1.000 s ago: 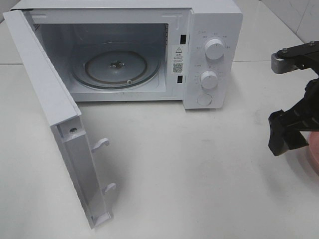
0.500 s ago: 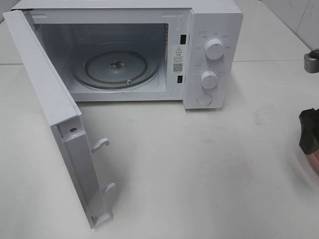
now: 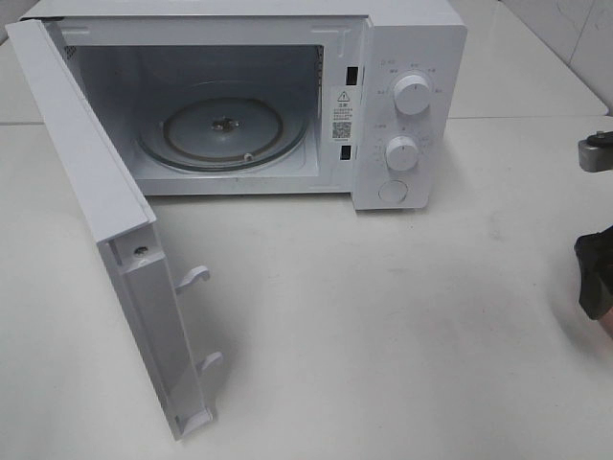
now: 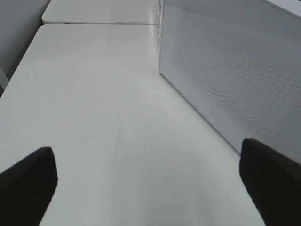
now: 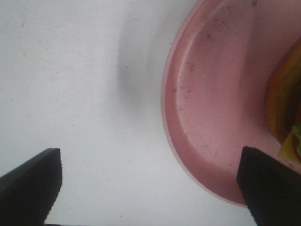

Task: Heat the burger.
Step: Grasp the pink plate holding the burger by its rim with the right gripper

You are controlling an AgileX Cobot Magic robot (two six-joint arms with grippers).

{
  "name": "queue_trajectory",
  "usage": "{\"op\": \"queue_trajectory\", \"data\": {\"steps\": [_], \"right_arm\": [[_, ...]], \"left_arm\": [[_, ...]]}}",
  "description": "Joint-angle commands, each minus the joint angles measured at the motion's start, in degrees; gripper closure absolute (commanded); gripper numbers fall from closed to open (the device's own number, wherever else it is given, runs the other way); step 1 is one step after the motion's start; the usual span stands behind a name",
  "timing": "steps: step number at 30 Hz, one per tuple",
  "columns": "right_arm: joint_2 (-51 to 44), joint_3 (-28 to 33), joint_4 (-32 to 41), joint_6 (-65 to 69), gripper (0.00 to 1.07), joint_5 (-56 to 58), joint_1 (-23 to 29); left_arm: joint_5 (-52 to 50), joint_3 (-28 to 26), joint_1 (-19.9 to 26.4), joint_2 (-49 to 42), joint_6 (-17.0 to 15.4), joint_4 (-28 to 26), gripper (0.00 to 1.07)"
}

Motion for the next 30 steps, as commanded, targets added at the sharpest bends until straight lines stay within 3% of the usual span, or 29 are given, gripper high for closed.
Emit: {"op": "queue_trajectory", "data": {"steps": [1,15,30], "right_arm": [[2.0,-0.9,0.1,-1.2,0.12,-0.6,-0.4],[12.8,-2.9,-0.3,-1.3,0.14,-5.6,-1.1],[16.9,-2.9,-3.2,1.3,0.16,-10.7,-2.4]], "left_arm": [[-0.3,0.1,-0.2,-0.9,-0.2,-0.1,0.03],[-0.3,0.1,-0.2,-0.9,-0.2,-0.1,0.03],[-0.3,0.1,-0.2,-0.9,-0.2,-0.1,0.03]]}}
